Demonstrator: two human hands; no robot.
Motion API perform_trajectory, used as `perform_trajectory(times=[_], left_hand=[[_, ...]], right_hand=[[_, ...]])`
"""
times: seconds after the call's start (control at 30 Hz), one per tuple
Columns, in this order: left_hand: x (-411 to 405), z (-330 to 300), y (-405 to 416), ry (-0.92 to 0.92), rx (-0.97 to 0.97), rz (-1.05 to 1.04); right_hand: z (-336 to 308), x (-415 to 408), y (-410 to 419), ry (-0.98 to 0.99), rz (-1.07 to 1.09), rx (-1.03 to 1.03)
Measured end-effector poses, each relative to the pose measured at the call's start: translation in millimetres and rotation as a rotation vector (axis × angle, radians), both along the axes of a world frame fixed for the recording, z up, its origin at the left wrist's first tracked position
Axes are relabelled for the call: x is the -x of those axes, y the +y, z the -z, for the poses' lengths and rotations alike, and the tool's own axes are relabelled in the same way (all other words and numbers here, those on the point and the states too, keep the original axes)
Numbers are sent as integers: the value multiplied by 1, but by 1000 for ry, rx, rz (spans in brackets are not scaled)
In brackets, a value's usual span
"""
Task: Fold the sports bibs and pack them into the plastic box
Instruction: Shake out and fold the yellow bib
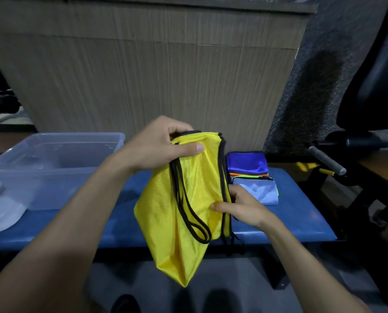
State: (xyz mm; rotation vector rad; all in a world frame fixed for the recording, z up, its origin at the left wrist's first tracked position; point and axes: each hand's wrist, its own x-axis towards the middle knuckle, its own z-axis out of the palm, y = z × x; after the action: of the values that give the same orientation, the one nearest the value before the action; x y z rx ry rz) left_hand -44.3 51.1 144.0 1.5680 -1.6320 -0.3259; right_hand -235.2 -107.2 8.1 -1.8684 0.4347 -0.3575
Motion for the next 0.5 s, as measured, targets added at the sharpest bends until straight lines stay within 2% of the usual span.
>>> perform_trajectory(times=[0.1,0.17,0.23,0.33,0.5], left_hand=[[-22,16,8,-297,17,-192],[-30,38,15,-367,-48,-246],[-27,64,21,-228,-130,-162],[-15,98,22,133,-226,-41],[-11,122,7,290,-223,-21]], right_hand=[[-3,21,-12,-28,-12,9],[-9,36,-26,-70,-12,16],[-21,50,-40,-38,-61,91],[-40,65,-58,142,-176,208],[-71,51,-99,470,-233,401]])
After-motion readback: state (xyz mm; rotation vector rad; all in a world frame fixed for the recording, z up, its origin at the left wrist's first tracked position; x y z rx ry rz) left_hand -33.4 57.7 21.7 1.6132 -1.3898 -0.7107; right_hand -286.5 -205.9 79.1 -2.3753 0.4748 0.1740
